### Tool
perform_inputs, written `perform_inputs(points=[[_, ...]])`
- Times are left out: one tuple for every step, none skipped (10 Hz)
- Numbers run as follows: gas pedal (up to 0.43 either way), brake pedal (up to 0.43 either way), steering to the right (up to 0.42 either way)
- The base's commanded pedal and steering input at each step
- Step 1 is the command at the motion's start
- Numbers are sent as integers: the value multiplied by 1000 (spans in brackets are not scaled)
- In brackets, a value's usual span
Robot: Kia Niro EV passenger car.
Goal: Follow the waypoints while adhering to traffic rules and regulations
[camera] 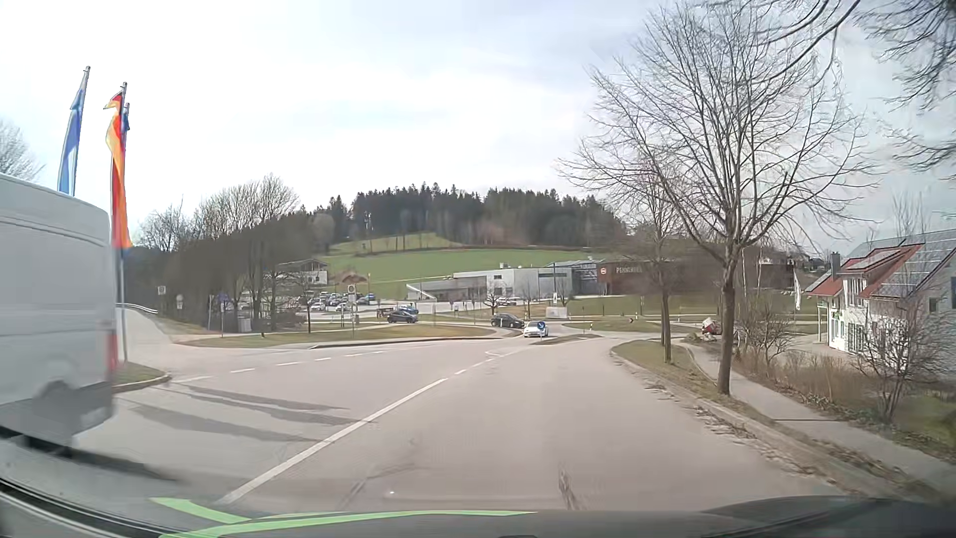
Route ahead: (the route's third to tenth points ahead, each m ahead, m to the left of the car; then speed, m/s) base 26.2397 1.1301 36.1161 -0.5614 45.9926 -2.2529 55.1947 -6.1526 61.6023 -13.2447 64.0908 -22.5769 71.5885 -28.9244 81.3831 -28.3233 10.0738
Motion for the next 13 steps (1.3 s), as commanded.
perform_inputs(points=[[0,55,46],[0,79,46],[0,98,48],[0,104,48],[0,104,48],[0,104,48],[0,104,48],[0,104,49],[0,110,48],[0,110,46],[0,110,42],[0,116,38],[0,122,34]])
